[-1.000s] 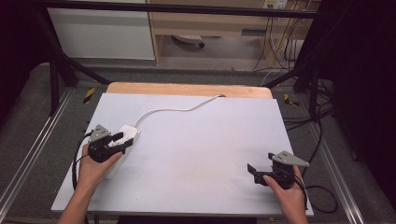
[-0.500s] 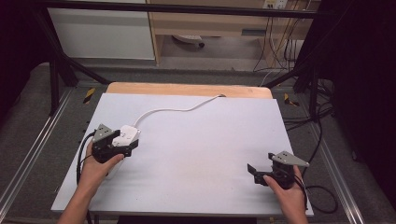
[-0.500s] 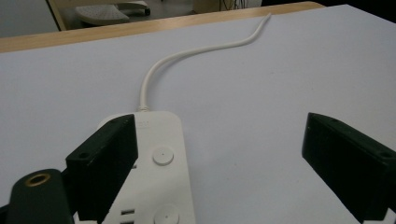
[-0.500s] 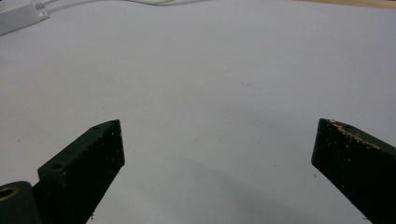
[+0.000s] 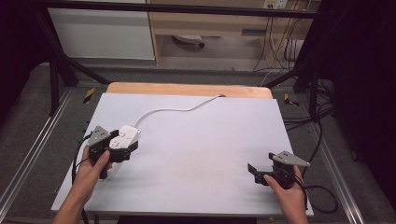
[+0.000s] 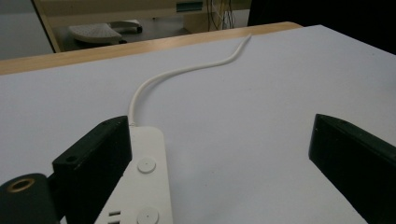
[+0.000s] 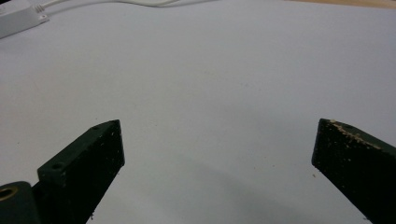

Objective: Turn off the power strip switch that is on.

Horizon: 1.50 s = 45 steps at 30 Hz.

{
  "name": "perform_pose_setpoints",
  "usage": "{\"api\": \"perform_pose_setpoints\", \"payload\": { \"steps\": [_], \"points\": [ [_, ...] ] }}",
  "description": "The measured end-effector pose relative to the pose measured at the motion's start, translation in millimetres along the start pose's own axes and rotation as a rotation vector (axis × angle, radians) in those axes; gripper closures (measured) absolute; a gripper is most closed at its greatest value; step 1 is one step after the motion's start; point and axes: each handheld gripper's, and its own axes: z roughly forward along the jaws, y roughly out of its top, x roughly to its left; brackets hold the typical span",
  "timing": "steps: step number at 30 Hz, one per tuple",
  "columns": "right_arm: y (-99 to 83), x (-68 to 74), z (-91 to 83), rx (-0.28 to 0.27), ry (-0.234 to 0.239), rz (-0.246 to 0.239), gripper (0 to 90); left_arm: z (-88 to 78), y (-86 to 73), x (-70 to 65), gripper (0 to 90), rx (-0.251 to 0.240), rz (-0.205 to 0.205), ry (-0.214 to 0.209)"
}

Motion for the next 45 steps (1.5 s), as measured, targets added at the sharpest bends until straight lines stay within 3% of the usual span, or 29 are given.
{"api": "perform_pose_setpoints", "payload": {
  "steps": [12, 26, 33, 41, 45],
  "points": [
    [0.7, -1.5, -2.7, -0.007, -0.003, 0.0, 3.0, -35.9, 4.4, 2.6, 6.6, -0.064, -0.027, 0.017],
    [1.3, -2.1, -5.4, -0.019, -0.006, -0.001, 2.8, -66.9, -10.5, 13.1, 6.7, -0.112, -0.008, 0.034],
    [1.3, -2.3, -5.9, -0.025, -0.01, -0.002, 2.7, -78.5, -21.9, 20.2, 6.7, -0.123, -0.019, 0.039],
    [-0.4, -2.4, -3.8, -0.015, -0.015, -0.004, 1.9, -76.8, -40.4, 28.4, 7.3, -0.061, 0.003, 0.02],
    [-3.9, -1.1, 2.8, 0.029, -0.022, -0.013, 2.3, -67.4, -46.8, 28.8, 7.3, -0.011, 0.003, 0.025]
  ]
}}
